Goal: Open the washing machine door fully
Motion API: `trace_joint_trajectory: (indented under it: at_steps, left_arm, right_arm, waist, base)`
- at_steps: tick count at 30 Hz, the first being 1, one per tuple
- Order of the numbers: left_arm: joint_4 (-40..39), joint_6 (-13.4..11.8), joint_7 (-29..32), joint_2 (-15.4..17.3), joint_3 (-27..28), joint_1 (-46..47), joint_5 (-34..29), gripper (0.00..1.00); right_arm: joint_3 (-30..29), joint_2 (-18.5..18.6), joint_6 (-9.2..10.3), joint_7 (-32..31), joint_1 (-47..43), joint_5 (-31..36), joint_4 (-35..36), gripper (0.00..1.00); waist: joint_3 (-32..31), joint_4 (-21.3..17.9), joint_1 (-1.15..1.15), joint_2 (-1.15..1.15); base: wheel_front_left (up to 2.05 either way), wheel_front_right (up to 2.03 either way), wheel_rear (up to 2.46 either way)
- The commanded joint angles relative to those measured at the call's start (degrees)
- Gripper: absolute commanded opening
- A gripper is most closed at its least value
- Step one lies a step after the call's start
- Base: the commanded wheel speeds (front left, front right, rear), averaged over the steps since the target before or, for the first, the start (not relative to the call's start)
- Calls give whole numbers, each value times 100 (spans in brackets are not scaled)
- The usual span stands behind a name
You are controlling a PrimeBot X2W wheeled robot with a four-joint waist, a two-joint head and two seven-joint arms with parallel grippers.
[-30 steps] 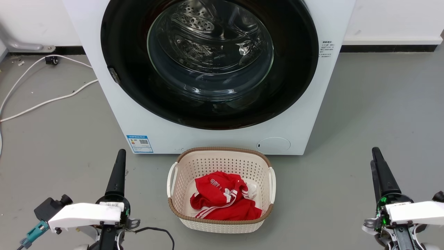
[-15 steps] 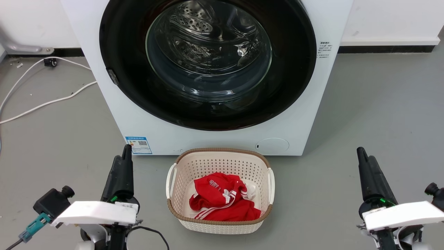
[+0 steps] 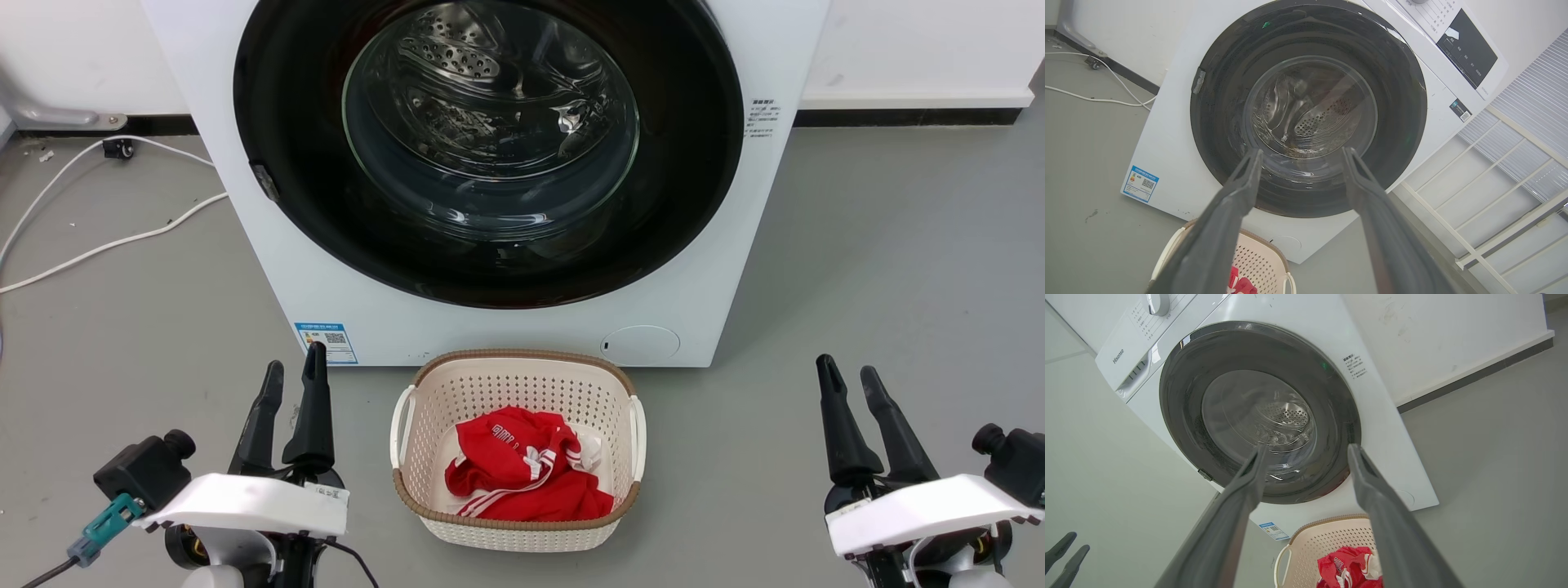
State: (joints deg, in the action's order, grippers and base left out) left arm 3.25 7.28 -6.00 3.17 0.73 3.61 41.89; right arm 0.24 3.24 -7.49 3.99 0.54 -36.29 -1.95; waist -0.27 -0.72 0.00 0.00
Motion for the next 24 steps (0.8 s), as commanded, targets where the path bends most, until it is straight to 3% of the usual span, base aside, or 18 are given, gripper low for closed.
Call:
trace_joint_trajectory:
  at_steps: [1,24]
  left_arm:
    - [-70,-18,-48,24,-7,-10,-173,100]
    - [-79,-283,-393,128,-218,-62,-1887,100]
  right_arm:
    - [12,-4,0,-2,-6,176,108,100]
    - [3,-20,0,60,-142,1846,309,100]
  waist:
    - [-1,-2,0,0]
    - [-15,-21,0,0]
  base:
    - [0,0,0]
    - [0,0,0]
